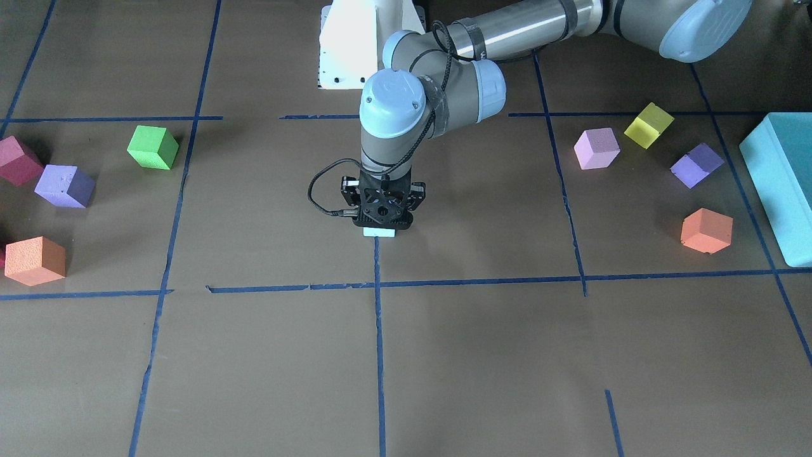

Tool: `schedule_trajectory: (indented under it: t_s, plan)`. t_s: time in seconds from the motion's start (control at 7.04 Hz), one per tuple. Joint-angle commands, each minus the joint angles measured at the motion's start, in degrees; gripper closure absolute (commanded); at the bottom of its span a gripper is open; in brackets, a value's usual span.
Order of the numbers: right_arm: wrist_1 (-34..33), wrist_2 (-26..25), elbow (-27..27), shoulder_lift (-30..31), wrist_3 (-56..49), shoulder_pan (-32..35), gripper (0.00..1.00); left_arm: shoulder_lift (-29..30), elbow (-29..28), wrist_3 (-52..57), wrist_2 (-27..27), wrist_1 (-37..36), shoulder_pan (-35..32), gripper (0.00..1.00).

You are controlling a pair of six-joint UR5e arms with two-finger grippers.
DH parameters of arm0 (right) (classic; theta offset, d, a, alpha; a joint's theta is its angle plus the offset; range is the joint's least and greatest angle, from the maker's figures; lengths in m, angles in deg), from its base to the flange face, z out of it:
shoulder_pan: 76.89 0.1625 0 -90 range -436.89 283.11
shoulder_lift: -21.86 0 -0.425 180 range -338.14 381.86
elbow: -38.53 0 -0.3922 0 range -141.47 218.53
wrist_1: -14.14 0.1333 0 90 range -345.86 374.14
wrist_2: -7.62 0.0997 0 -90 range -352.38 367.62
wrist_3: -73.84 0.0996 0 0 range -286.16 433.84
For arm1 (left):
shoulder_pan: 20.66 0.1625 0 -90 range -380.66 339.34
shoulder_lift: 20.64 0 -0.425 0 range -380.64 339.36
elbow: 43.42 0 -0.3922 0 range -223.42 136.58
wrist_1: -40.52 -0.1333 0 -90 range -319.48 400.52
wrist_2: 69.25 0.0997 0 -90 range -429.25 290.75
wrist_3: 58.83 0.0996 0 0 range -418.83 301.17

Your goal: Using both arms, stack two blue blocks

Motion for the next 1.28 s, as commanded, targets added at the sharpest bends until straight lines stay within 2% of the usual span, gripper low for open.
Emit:
schedule_trajectory:
  t_s: [0.0, 0.14, 0.71, 0.99, 1.14]
  plan:
    - [0.00, -0.01, -0.04, -0.01, 0.02, 0.00, 0.00, -0.29, 0.13, -0.20, 0.78, -0.03, 0.00, 0.03]
    - [0.00, -0.01, -0.04, -0.09, 0.02, 0.00, 0.00, -0.20, 0.04, -0.28, 2.53, -0.03, 0.09, 0.00]
    - [0.00, -0.10, -0.04, -0.44, -0.07, 0.00, 0.00, 0.23, 1.78, -0.90, 2.03, -1.08, 0.00, 0.00]
    - [0.00, -0.10, -0.04, -0.44, -0.07, 0.00, 0.00, -0.11, 12.90, -0.55, 1.93, -14.73, -0.43, 0.00]
    - [0.00, -0.10, -0.04, -0.45, -0.16, 0.00, 0.00, -0.29, 15.74, -0.20, 1.93, -17.67, -1.31, 0.00]
